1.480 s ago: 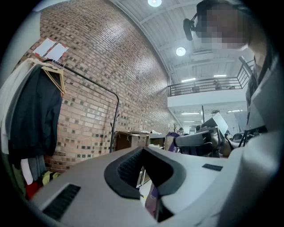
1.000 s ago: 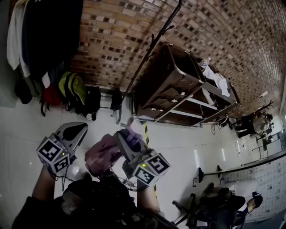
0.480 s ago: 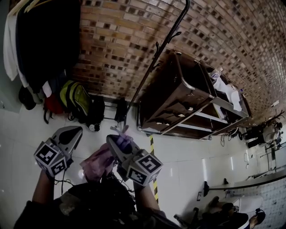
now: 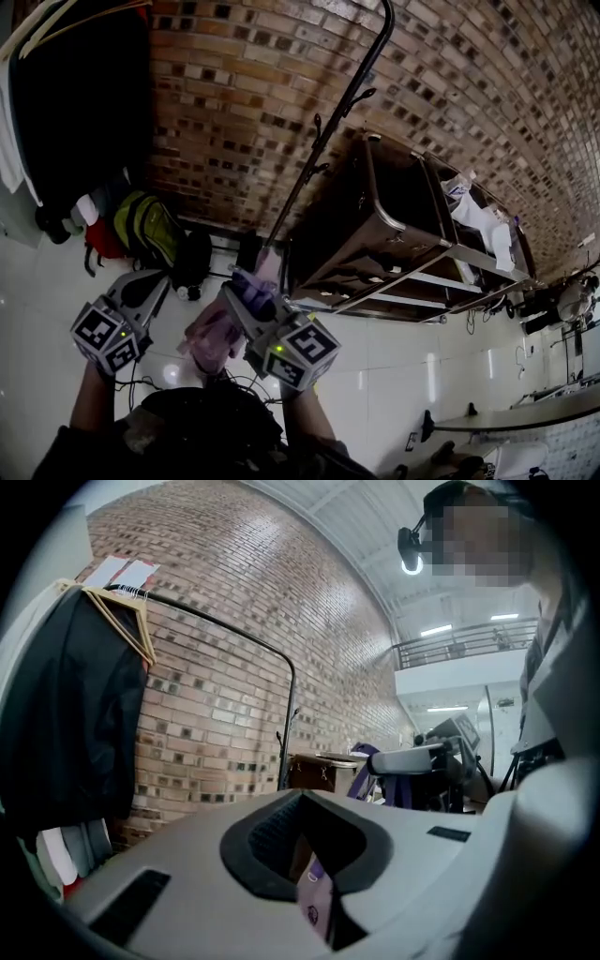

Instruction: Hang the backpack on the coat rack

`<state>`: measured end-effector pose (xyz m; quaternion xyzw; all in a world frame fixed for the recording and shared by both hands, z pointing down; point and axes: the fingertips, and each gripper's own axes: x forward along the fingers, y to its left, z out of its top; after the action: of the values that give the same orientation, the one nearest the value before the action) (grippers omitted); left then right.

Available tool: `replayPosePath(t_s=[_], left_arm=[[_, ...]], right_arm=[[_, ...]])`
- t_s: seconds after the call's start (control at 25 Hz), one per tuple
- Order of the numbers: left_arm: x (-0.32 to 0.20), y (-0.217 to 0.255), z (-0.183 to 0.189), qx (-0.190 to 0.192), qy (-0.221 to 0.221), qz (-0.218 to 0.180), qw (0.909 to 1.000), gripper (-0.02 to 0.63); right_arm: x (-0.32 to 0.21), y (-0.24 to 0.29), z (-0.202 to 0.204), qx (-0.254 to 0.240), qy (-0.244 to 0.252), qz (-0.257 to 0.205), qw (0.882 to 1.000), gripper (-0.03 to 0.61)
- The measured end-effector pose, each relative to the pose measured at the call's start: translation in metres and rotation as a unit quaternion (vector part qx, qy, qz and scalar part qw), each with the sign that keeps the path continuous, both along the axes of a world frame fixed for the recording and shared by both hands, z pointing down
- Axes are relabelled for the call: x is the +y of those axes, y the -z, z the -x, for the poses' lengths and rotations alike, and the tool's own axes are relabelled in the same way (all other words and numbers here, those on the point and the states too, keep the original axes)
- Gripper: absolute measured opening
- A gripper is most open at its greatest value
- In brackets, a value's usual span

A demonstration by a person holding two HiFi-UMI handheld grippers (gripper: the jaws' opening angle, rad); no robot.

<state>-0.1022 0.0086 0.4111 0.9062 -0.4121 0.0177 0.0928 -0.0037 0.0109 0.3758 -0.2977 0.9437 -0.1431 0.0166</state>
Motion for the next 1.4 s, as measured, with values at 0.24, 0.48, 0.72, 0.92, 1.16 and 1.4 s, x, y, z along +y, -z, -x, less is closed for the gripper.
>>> replayPosePath(t_s=[0.24,0.48,0.72,0.92,1.16,1.4], left_arm=[[-0.045,0.001,-0.032,-0.003,0.019,0.005,0.9998,0.039],[-0.079,0.007,-0.065,-0.008,0.010,-0.005,0.9999,0.040],[-0.125,-0.002,-0.078,-0.007,-0.008,0.000,0.9999,0.040],[-0.190,-0.011,-0.086,0.003,-0.030,0.001,0.9996,0.040],[-0.274,-0.011,-0.094,0.017,-0.053,0.001,0.9985,0.039],[-0.348,-0.002,-0.099,0.014,-0.076,0.003,0.9970,0.040]], right_arm=[[-0.053,0.009,-0.041,0.006,0.001,-0.016,1.000,0.009],[-0.097,0.011,-0.074,0.006,0.001,-0.013,1.000,0.009],[-0.139,-0.005,-0.079,-0.003,-0.004,0.009,1.000,0.009],[-0.188,-0.018,-0.075,-0.005,-0.015,0.024,1.000,0.009],[-0.262,-0.009,-0.069,0.007,-0.015,0.009,1.000,0.011],[-0.339,0.010,-0.069,0.010,-0.025,-0.003,1.000,0.009]])
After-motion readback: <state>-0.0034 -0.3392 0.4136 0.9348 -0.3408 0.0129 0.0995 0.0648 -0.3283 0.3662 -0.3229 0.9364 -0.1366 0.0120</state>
